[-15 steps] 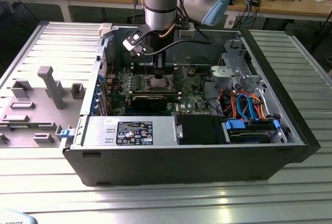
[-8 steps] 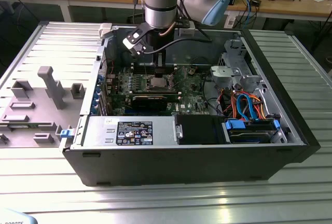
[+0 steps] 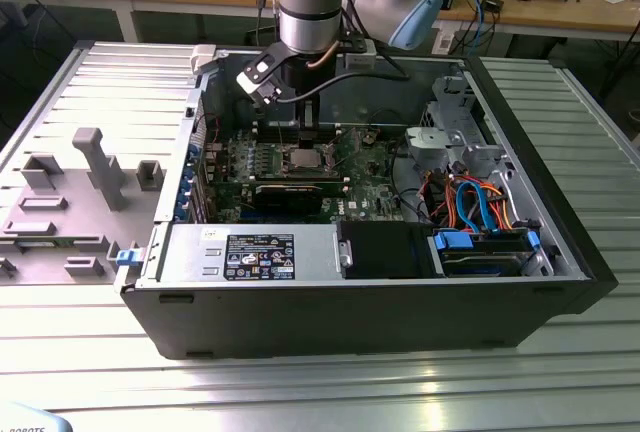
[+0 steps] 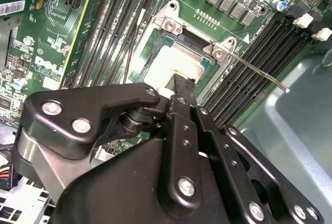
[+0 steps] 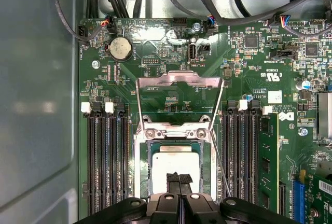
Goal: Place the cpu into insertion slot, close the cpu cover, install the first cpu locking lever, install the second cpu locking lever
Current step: 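Close the cpu cover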
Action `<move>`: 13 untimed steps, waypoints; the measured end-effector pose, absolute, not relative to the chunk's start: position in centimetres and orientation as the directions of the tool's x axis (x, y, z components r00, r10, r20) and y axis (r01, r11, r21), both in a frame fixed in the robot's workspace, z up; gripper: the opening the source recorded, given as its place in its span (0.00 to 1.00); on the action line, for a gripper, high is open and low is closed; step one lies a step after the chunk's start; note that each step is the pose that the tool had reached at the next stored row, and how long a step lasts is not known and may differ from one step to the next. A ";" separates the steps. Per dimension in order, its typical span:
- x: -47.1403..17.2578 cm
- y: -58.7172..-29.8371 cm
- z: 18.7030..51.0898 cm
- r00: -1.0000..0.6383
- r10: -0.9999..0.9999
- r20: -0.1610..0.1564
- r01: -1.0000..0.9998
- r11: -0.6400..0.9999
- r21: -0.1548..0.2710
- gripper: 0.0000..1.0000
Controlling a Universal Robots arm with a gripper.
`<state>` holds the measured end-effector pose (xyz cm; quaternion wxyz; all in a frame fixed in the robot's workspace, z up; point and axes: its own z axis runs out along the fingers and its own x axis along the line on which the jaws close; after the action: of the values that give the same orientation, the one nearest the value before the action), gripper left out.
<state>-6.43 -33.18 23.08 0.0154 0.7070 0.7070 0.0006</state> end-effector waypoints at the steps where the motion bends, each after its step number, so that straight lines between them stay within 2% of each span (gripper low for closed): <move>1: -6.4 -33.2 23.1 0.000 1.000 -0.021 1.000 0.000 0.023 0.11; 13: -6.4 -33.2 23.4 0.000 1.000 -0.021 1.000 0.000 0.023 0.11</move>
<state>-6.43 -33.18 23.39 0.0154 0.7070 0.7070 0.0007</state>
